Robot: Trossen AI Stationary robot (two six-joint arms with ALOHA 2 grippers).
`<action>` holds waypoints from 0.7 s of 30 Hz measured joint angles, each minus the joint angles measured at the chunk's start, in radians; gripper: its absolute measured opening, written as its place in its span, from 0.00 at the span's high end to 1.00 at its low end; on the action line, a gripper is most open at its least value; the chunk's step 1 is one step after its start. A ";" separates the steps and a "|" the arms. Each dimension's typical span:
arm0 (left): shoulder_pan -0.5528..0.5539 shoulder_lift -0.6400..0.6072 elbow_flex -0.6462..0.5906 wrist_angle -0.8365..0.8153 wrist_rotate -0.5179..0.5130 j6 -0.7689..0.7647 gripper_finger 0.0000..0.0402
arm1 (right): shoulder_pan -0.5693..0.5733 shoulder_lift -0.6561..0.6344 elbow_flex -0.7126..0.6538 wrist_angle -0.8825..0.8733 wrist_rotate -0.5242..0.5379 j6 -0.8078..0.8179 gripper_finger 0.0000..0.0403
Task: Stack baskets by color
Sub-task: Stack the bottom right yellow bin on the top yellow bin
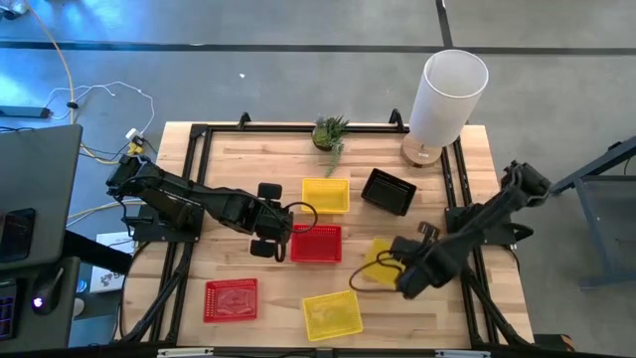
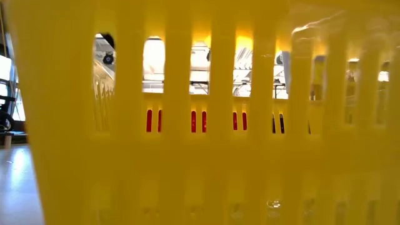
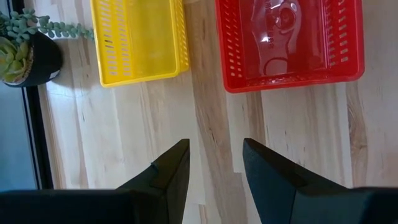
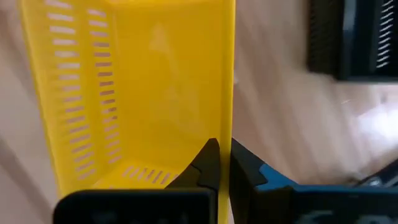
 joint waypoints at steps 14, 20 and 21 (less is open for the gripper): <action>0.001 0.000 0.000 0.000 0.051 0.001 0.66 | -0.326 -0.100 0.003 0.030 0.090 -0.410 1.00; 0.001 0.000 0.000 0.001 0.051 0.019 0.66 | -0.443 -0.094 0.093 0.059 0.140 -0.642 1.00; 0.001 0.000 0.000 0.002 0.051 0.026 0.66 | -0.458 -0.094 0.115 0.065 0.156 -0.682 1.00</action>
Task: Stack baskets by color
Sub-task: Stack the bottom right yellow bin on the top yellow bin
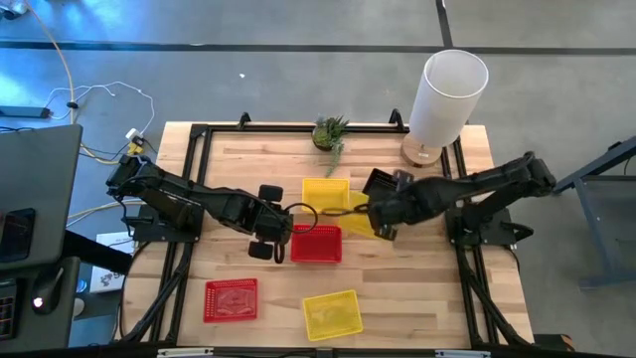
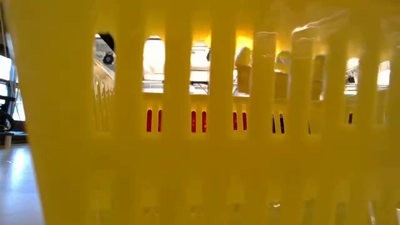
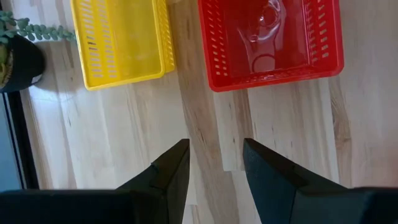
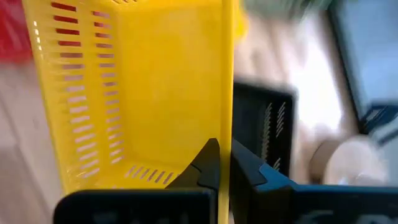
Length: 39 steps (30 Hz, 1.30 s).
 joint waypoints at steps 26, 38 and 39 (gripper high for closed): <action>0.000 0.000 0.000 0.004 0.001 -0.052 0.66 | -0.376 0.008 0.129 0.633 -0.132 -0.882 1.00; 0.000 0.000 0.000 0.004 0.001 -0.052 0.66 | -0.467 0.008 0.129 0.687 -0.240 -0.893 1.00; 0.000 0.000 0.000 0.005 0.001 -0.052 0.66 | -0.467 0.008 0.129 0.686 -0.248 -0.893 1.00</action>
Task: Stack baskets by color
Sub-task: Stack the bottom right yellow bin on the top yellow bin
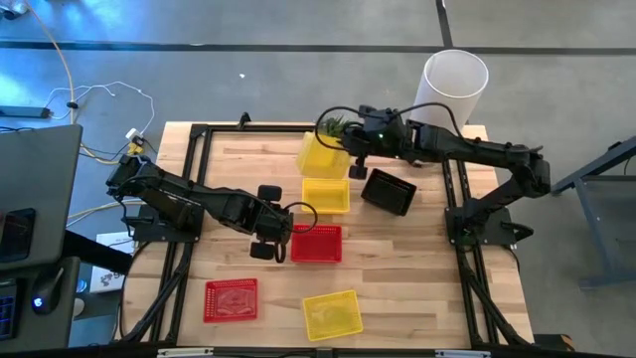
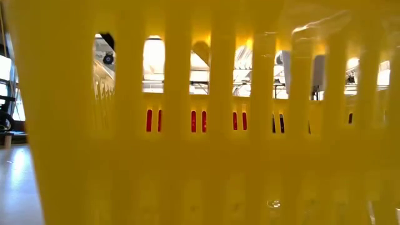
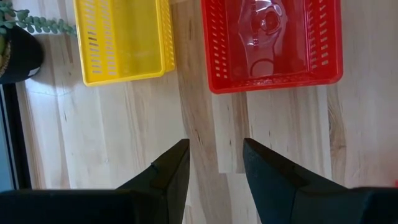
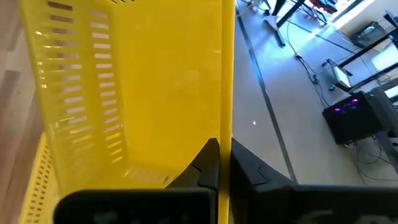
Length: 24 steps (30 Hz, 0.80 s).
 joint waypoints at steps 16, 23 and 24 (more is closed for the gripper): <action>0.000 0.000 0.000 0.005 0.000 -0.002 0.66 | 0.001 0.153 0.000 -0.131 -0.187 0.059 1.00; 0.000 0.000 0.000 0.006 0.000 -0.002 0.66 | -0.011 0.217 0.000 -0.156 -0.240 0.047 1.00; 0.000 0.000 0.000 0.008 0.000 -0.003 0.66 | -0.013 0.224 0.000 -0.155 -0.248 0.045 1.00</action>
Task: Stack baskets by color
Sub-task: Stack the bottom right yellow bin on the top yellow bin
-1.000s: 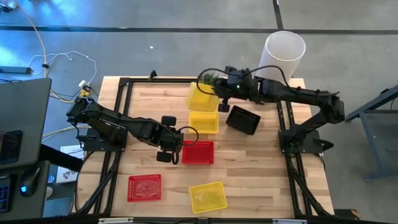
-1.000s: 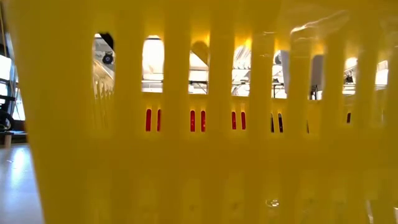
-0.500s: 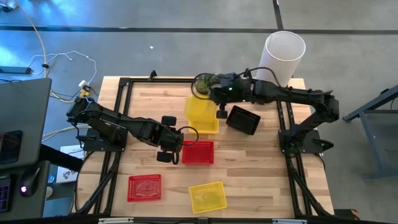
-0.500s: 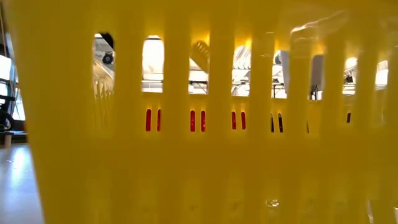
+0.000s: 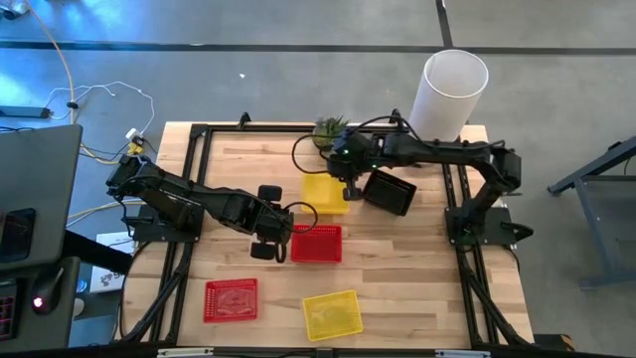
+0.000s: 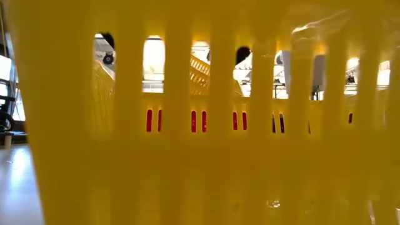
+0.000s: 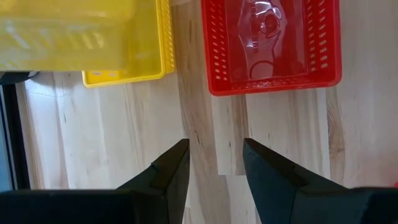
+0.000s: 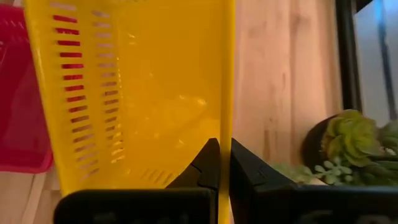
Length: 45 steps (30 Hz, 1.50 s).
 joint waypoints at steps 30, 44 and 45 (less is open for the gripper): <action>0.000 0.000 0.000 0.009 0.023 -0.013 0.66 | -0.070 0.117 -0.001 -0.071 -0.063 -0.035 1.00; 0.000 0.000 0.000 0.009 0.023 -0.015 0.66 | -0.070 0.116 -0.001 -0.094 -0.062 -0.020 0.85; 0.000 0.000 0.000 0.009 0.023 -0.015 0.66 | -0.070 0.116 -0.001 -0.094 -0.055 -0.020 0.84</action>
